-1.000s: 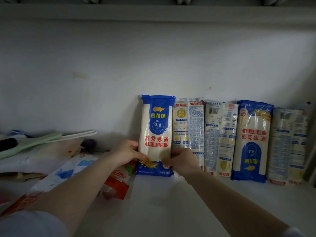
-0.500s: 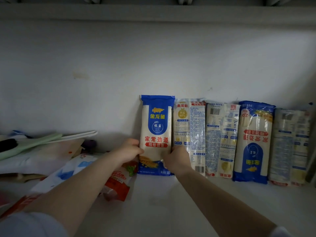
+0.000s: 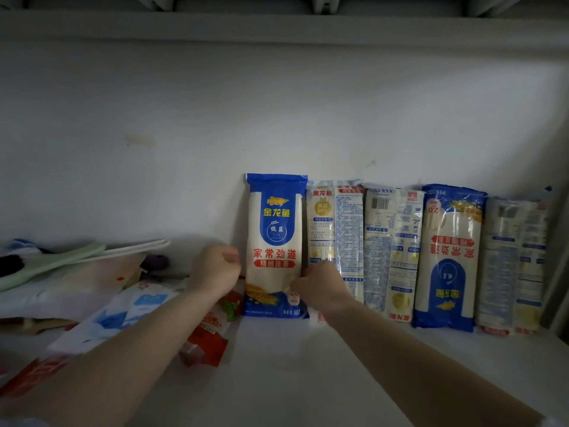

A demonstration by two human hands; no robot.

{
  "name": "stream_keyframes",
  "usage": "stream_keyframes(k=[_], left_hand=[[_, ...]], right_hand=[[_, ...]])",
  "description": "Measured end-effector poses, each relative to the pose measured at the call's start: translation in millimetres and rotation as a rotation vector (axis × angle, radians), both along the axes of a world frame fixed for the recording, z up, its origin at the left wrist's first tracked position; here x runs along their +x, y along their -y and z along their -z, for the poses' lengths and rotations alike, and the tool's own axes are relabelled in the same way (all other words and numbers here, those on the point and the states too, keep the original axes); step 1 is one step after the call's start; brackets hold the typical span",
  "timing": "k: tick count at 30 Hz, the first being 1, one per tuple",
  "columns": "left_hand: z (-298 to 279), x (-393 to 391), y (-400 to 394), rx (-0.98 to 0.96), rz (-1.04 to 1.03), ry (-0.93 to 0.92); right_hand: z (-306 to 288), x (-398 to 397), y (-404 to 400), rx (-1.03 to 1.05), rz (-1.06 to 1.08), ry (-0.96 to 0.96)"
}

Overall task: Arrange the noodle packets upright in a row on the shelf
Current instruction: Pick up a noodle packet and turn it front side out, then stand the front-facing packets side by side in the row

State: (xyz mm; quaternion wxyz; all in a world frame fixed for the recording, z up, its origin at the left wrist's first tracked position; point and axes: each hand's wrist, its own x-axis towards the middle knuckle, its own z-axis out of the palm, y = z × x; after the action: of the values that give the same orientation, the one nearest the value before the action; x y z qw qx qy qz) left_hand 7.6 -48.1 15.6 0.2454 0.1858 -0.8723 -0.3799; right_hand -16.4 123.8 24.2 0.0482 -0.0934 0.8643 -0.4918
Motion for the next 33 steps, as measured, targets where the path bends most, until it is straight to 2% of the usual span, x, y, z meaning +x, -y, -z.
stream_keyframes(k=[2,4,6,10,12,20,25,33], left_hand=[[-10,12,-10,-0.047,-0.038,-0.178],[-19,21,-28,-0.047,0.040,-0.247],[-19,20,-50,-0.001,0.161,-0.193],[-6,-2,-91,-0.016,0.397,0.038],[0,-13,-102,-0.025,0.415,0.090],[12,-34,-114,0.003,0.305,0.174],[24,-34,-119,-0.035,0.282,0.099],[22,-21,-113,0.117,0.403,-0.051]], right_hand=[[-9,6,-19,0.079,-0.031,-0.117],[-20,9,-43,0.091,0.000,-0.178],[-29,4,-66,0.144,0.050,-0.194],[-28,-8,-88,0.326,0.088,-0.127],[-19,-13,-88,0.344,0.064,-0.070],[-4,-29,-84,0.083,0.060,0.087],[1,-33,-87,-0.026,0.037,0.124],[6,-35,-93,-0.093,-0.022,0.133]])
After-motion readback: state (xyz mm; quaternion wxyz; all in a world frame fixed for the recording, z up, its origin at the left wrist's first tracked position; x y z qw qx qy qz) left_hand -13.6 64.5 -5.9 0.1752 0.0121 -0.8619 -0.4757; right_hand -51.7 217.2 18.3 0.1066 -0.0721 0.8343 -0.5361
